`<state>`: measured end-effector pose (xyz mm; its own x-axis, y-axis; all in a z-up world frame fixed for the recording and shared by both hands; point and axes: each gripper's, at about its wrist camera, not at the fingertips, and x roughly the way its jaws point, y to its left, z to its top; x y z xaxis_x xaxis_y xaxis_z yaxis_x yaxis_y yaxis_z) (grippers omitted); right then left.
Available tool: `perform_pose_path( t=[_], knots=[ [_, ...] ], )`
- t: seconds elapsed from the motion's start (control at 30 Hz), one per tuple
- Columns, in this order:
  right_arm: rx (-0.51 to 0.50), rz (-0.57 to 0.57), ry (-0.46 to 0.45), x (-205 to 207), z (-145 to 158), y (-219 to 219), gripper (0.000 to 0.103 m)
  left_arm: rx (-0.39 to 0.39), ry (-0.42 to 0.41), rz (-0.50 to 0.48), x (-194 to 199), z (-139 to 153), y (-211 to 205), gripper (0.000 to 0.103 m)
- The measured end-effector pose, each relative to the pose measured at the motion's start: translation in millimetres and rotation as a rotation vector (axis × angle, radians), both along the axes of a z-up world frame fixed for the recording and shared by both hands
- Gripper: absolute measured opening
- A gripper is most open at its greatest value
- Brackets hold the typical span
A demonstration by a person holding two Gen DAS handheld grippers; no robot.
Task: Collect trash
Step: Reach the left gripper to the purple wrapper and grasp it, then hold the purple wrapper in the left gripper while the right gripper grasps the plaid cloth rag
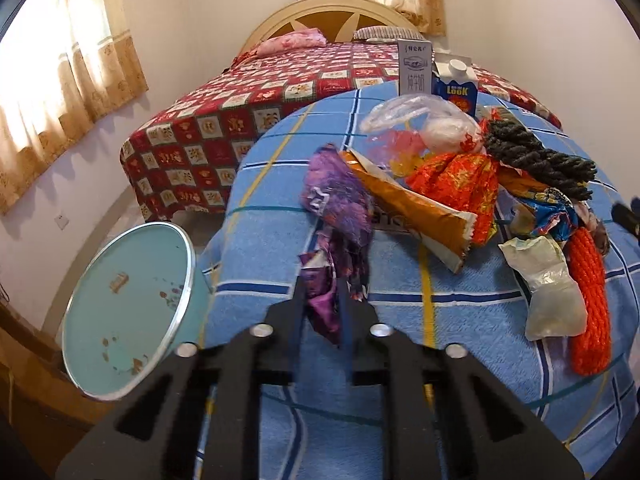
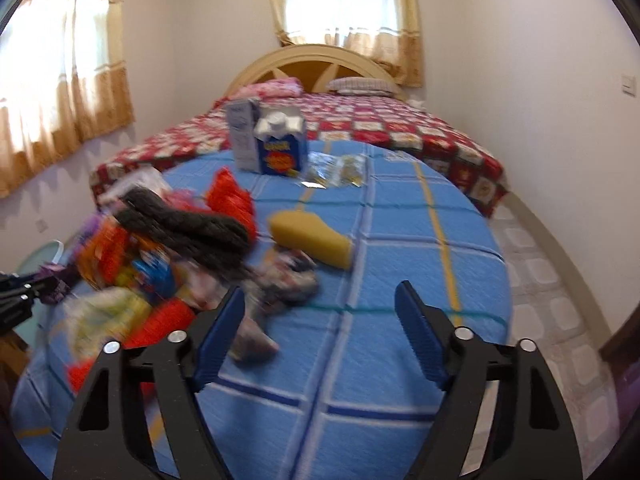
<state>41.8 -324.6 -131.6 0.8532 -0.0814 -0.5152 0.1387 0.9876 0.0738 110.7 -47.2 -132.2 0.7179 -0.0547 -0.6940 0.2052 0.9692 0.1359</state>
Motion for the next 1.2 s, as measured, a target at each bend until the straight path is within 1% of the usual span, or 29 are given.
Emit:
perform_pose_path(
  t=[0.1, 0.2, 0.3, 0.33, 0.37, 0.47, 0.5, 0.53, 0.57, 0.6, 0.7, 0.83, 0.93, 0.97, 1.0, 1.03, 1.07, 1.2],
  knots=[
    [0.014, 0.042, -0.026, 10, 12, 12, 0.075, -0.002, -0.015, 0.002, -2, 5, 7, 0.01],
    [0.005, 0.065, -0.037, 24, 19, 22, 0.075, 0.002, -0.036, 0.004, -6, 11, 14, 0.01],
    [0.019, 0.1, -0.003, 41, 15, 26, 0.073, 0.008, -0.062, 0.009, -10, 17, 22, 0.01],
    [0.028, 0.112, 0.009, 44, 13, 26, 0.065, 0.011, -0.069, 0.009, -11, 19, 24, 0.01],
    [0.039, 0.134, 0.027, 49, 10, 26, 0.059, 0.015, -0.08, 0.009, -13, 21, 26, 0.01],
    [0.069, 0.193, 0.064, 56, 4, 28, 0.028, 0.022, -0.095, 0.017, -15, 26, 34, 0.009],
    [0.063, 0.209, 0.065, 56, 4, 30, 0.022, 0.028, -0.101, 0.021, -15, 27, 36, 0.009],
    [0.055, 0.217, 0.06, 54, 4, 33, 0.011, 0.034, -0.111, 0.026, -17, 28, 39, 0.009],
    [0.051, 0.226, 0.049, 51, 7, 35, 0.004, 0.041, -0.121, 0.033, -17, 30, 42, 0.009],
    [0.045, 0.228, 0.046, 50, 9, 37, 0.002, 0.045, -0.126, 0.04, -18, 32, 45, 0.009],
    [0.029, 0.24, 0.03, 47, 17, 41, 0.001, 0.057, -0.145, 0.073, -19, 36, 59, 0.009],
    [0.018, 0.233, 0.017, 48, 24, 43, 0.001, 0.054, -0.143, 0.104, -18, 40, 76, 0.009],
    [-0.006, 0.21, 0.036, 47, 25, 40, 0.001, 0.058, -0.145, 0.125, -17, 41, 86, 0.009],
    [-0.011, 0.205, 0.044, 46, 24, 39, 0.003, 0.057, -0.144, 0.134, -17, 41, 91, 0.009],
    [-0.007, 0.197, 0.04, 44, 24, 35, 0.011, 0.057, -0.144, 0.14, -18, 41, 94, 0.009],
    [0.001, 0.188, 0.028, 42, 24, 33, 0.037, 0.059, -0.143, 0.145, -18, 40, 97, 0.009],
    [0.009, 0.175, 0.017, 39, 26, 29, 0.046, 0.061, -0.141, 0.148, -18, 39, 99, 0.009],
    [0.016, 0.185, 0.018, 46, 28, 30, 0.046, 0.055, -0.122, 0.164, -14, 33, 104, 0.009]
  ],
)
